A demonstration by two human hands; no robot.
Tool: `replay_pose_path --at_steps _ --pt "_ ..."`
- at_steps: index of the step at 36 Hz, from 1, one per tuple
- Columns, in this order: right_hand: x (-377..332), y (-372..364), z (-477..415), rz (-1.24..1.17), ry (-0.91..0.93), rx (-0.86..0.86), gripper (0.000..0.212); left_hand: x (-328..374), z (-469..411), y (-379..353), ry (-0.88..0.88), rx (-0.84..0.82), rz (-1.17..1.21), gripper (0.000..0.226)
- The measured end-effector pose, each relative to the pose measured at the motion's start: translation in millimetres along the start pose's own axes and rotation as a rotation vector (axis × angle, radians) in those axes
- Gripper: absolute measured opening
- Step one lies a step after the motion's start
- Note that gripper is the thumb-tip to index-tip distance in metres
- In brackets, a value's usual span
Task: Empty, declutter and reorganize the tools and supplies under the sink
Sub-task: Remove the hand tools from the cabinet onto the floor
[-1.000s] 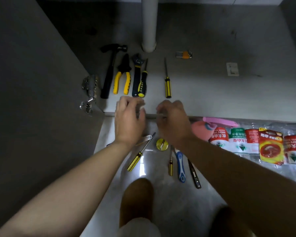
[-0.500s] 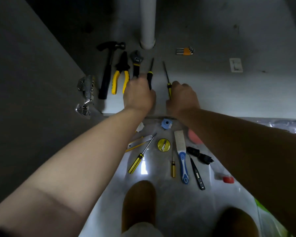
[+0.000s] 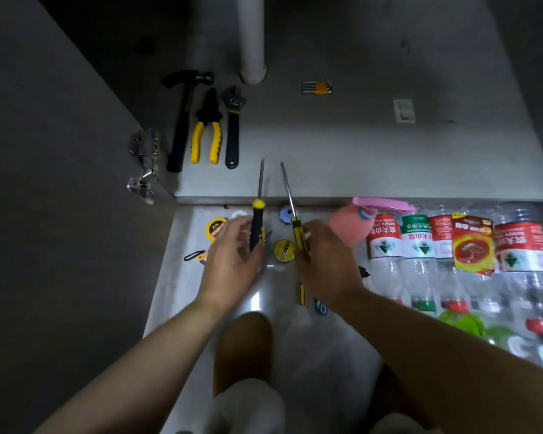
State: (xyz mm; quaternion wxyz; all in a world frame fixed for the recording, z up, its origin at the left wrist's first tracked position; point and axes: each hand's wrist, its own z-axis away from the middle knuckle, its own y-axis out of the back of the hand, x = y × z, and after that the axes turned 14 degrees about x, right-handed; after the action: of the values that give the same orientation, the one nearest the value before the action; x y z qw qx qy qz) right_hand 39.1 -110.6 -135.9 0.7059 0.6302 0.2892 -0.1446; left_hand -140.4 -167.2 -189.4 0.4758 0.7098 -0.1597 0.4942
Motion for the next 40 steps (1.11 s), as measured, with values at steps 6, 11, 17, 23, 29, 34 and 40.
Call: replay_pose_path --at_steps 6,11,17,23,29,34,40 --pt "44.7 -5.0 46.6 0.105 -0.068 -0.223 0.026 -26.7 39.1 4.9 0.046 -0.227 -0.145 0.026" --pt "78.9 2.0 66.3 0.217 -0.178 -0.333 0.025 -29.9 46.3 -0.7 0.103 -0.369 -0.271 0.023" --pt "97.1 10.1 77.1 0.301 -0.391 -0.318 0.035 -23.3 39.9 -9.2 0.1 -0.365 -0.365 0.02" --pt "100.3 7.9 73.9 0.332 -0.446 -0.3 0.037 -21.8 35.1 -13.0 0.079 -0.388 -0.48 0.026" --pt "101.5 3.4 70.2 0.359 -0.448 -0.219 0.04 -22.2 34.2 -15.6 0.058 -0.353 -0.529 0.023" --pt "103.2 4.4 70.1 0.4 -0.415 -0.188 0.044 -19.5 32.7 -19.0 0.029 -0.323 -0.55 0.02" --pt "108.9 11.9 83.7 0.478 -0.379 -0.307 0.038 -18.8 35.8 -19.0 0.02 -0.306 -0.543 0.024"
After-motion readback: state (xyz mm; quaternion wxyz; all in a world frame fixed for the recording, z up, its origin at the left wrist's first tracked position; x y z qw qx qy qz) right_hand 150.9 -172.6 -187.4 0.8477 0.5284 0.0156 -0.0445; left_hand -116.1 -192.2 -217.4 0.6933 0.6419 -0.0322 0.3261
